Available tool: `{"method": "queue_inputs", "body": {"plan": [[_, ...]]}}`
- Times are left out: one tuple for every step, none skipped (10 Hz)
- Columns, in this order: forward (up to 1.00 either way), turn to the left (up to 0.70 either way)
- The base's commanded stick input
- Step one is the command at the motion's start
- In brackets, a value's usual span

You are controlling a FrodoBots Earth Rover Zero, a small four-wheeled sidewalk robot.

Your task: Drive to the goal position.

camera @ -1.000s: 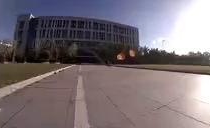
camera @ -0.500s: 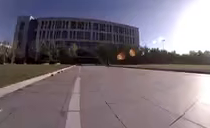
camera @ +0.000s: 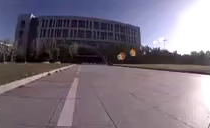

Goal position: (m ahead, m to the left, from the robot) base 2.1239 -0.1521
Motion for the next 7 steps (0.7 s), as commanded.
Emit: {"method": "queue_inputs", "body": {"plan": [[0.70, 0.00], [0.70, 0.00], [0.70, 0.00], [0.70, 0.00], [0.70, 0.00], [0.70, 0.00], [0.70, 0.00]]}}
